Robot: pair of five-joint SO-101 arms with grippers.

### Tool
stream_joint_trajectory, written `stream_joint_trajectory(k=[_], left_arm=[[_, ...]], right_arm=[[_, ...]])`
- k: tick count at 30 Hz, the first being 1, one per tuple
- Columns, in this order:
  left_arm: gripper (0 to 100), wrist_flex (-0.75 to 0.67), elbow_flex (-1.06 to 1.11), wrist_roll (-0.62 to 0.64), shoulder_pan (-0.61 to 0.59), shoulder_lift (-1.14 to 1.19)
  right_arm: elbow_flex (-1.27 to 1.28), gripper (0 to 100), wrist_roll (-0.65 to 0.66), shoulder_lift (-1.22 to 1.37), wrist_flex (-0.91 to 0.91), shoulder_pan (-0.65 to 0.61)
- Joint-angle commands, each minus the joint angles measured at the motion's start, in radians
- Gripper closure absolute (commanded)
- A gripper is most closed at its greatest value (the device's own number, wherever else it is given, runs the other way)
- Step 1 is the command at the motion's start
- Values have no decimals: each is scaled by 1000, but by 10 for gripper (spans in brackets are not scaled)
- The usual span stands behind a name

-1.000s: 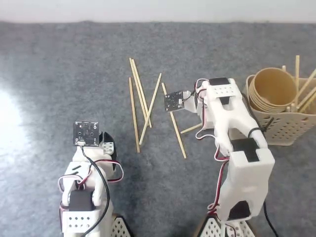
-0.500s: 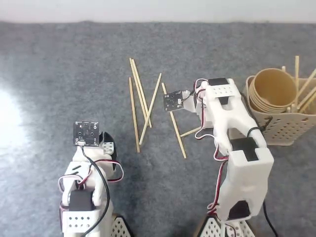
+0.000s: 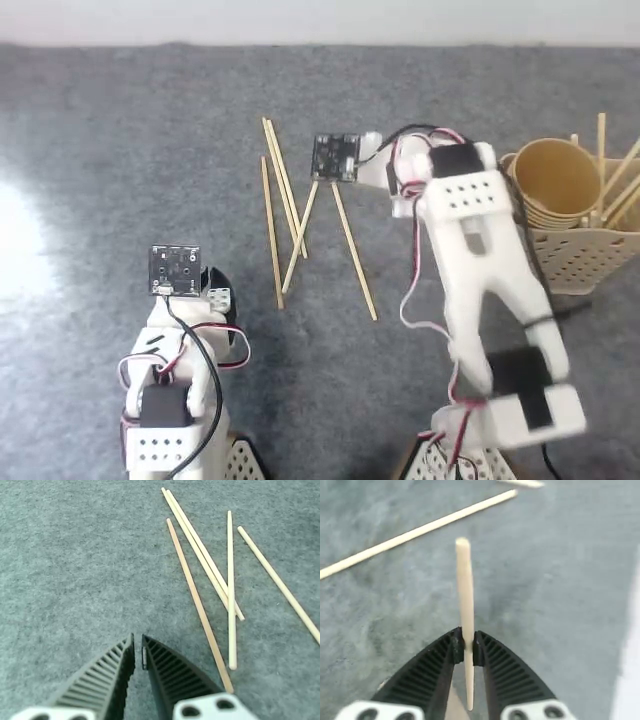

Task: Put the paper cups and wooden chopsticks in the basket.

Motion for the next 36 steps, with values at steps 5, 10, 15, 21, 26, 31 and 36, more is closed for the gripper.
stream_joint_trajectory(k=[5,10,15,21,26,31,36], left_arm=[[980,-17,-5,-12,9,-8],[980,-17,-5,-12,9,-8],[980,-17,-5,-12,9,-8],[980,-15,-5,-12,9,-8],[980,-15,-5,-12,9,-6],[980,-15,-5,-12,9,-6],[980,-15,-5,-12,9,-6]], right_arm=[[-35,991,-198,-252,-107,4],[-29,991,-384,-380,-211,67],[-32,991,-595,-486,-320,114],[-35,992,-686,-627,-374,213],[-35,992,-816,-717,-367,409],[-34,992,-945,-740,-366,625],[-29,992,-1040,-720,-308,733]])
